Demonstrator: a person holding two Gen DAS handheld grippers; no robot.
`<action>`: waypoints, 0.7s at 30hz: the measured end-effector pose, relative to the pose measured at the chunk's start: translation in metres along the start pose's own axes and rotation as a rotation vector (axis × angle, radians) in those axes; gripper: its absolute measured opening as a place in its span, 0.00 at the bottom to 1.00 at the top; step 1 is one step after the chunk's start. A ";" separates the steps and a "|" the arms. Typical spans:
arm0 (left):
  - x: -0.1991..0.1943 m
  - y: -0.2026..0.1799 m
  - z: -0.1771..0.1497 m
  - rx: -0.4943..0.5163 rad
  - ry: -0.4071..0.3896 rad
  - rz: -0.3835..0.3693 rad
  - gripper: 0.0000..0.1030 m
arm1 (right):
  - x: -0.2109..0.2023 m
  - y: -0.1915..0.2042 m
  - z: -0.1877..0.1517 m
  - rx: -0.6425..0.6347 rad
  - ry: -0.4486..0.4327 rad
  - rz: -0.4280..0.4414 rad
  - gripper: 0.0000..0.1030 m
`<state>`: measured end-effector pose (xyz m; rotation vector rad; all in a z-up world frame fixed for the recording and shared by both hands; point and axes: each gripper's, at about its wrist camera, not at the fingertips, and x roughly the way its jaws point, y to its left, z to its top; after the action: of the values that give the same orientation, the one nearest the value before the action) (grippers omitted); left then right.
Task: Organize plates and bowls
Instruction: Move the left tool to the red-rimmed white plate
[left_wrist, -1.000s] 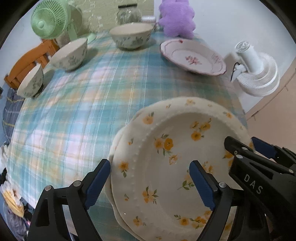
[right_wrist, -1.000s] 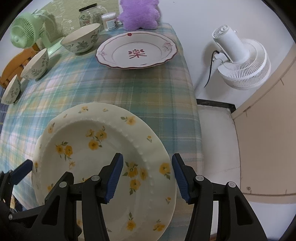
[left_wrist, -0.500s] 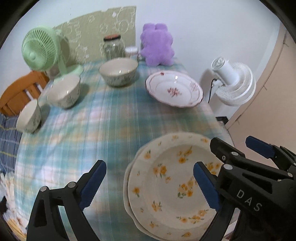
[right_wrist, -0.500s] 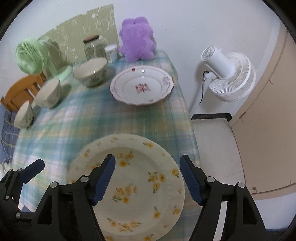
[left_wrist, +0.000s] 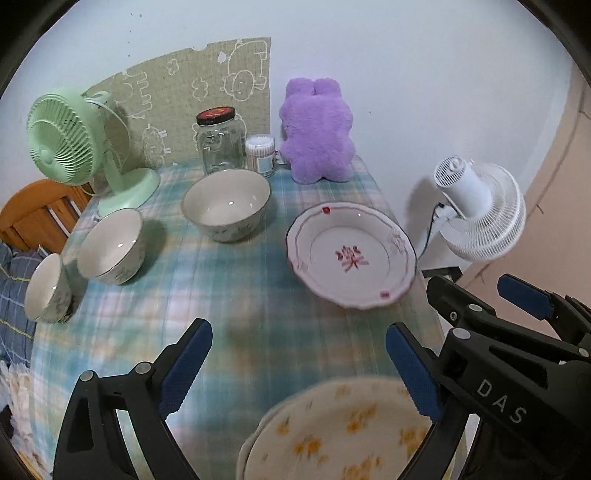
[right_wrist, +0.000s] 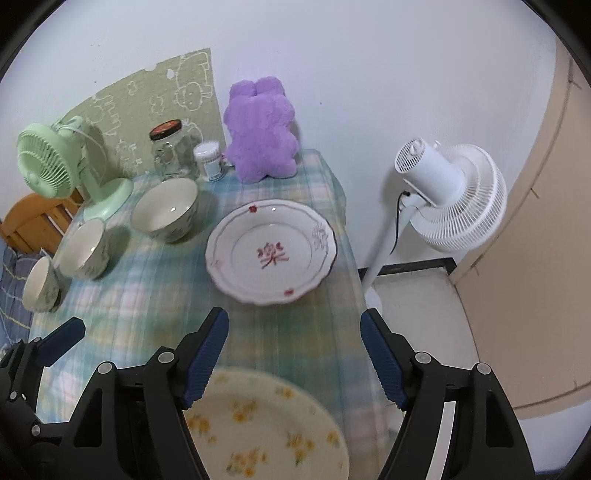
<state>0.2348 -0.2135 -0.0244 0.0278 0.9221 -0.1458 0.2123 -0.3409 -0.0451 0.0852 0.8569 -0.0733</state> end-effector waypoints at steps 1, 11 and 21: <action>0.011 -0.003 0.007 -0.004 0.004 0.013 0.93 | 0.007 -0.002 0.006 -0.002 -0.001 0.001 0.74; 0.082 -0.015 0.043 -0.048 0.045 0.075 0.91 | 0.083 -0.021 0.048 0.022 0.024 0.025 0.75; 0.131 -0.025 0.064 -0.055 0.080 0.098 0.90 | 0.140 -0.036 0.072 0.028 0.055 0.027 0.75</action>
<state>0.3600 -0.2584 -0.0885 0.0277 1.0022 -0.0283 0.3542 -0.3882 -0.1057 0.1257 0.9093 -0.0579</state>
